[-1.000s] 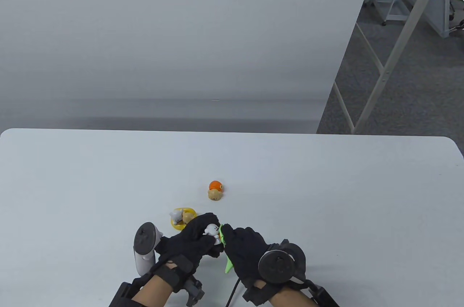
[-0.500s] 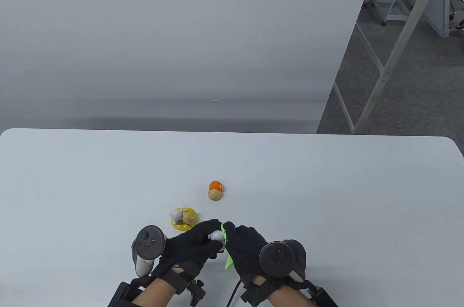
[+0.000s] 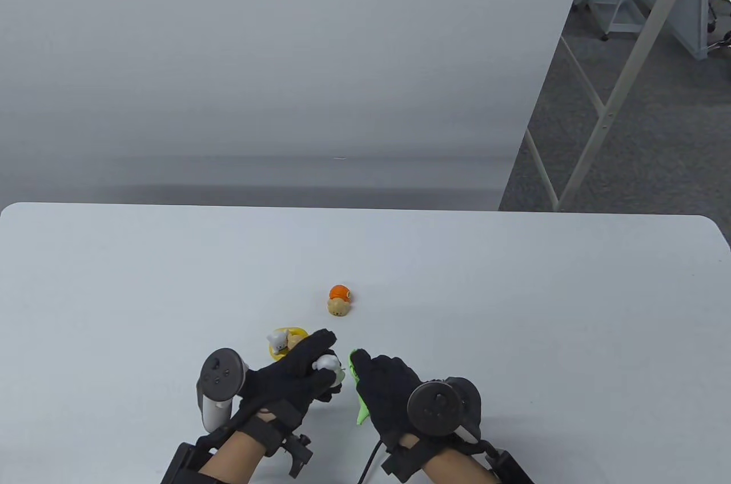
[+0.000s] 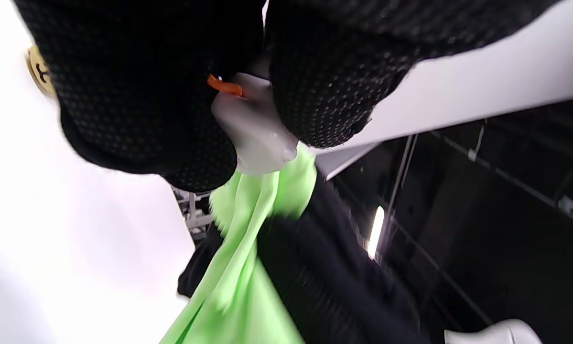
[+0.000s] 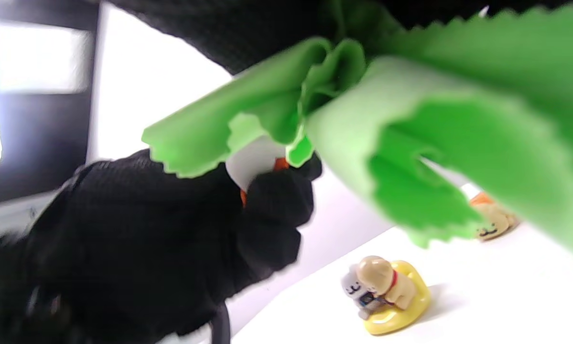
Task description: Dust the small ornaments
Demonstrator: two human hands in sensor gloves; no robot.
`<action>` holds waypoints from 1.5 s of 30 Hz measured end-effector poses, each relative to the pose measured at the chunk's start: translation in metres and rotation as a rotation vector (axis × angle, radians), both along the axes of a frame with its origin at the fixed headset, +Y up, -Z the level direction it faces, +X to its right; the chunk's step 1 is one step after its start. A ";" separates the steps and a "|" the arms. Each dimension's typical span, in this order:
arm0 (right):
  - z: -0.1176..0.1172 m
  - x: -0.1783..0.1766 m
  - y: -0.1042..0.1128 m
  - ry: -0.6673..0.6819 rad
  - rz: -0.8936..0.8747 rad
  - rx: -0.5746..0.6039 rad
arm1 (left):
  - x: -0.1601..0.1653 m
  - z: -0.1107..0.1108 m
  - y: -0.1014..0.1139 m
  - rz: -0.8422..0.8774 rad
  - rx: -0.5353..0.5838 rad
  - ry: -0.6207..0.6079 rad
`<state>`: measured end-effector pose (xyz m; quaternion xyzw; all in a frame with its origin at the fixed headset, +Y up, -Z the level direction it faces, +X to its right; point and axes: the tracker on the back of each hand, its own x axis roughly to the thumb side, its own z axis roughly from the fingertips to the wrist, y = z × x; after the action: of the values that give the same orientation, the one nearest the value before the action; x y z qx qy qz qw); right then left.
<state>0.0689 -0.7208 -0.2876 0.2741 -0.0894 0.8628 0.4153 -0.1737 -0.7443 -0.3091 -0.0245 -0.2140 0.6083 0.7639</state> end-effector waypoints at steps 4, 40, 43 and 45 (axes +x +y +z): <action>0.005 -0.007 0.001 -0.009 -0.051 -0.048 | 0.012 0.004 0.004 -0.047 0.031 -0.028; 0.010 -0.007 0.019 0.085 0.146 0.168 | 0.013 0.005 0.008 -0.116 0.090 -0.126; 0.002 0.000 0.016 0.122 -0.017 -0.005 | 0.012 0.003 0.000 0.052 0.014 -0.113; 0.000 0.001 0.017 0.123 0.004 -0.014 | 0.010 0.001 -0.005 0.103 -0.009 -0.099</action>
<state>0.0703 -0.7040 -0.2879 0.3240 -0.0569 0.8458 0.4201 -0.1639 -0.7491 -0.3081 -0.0471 -0.2498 0.6457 0.7200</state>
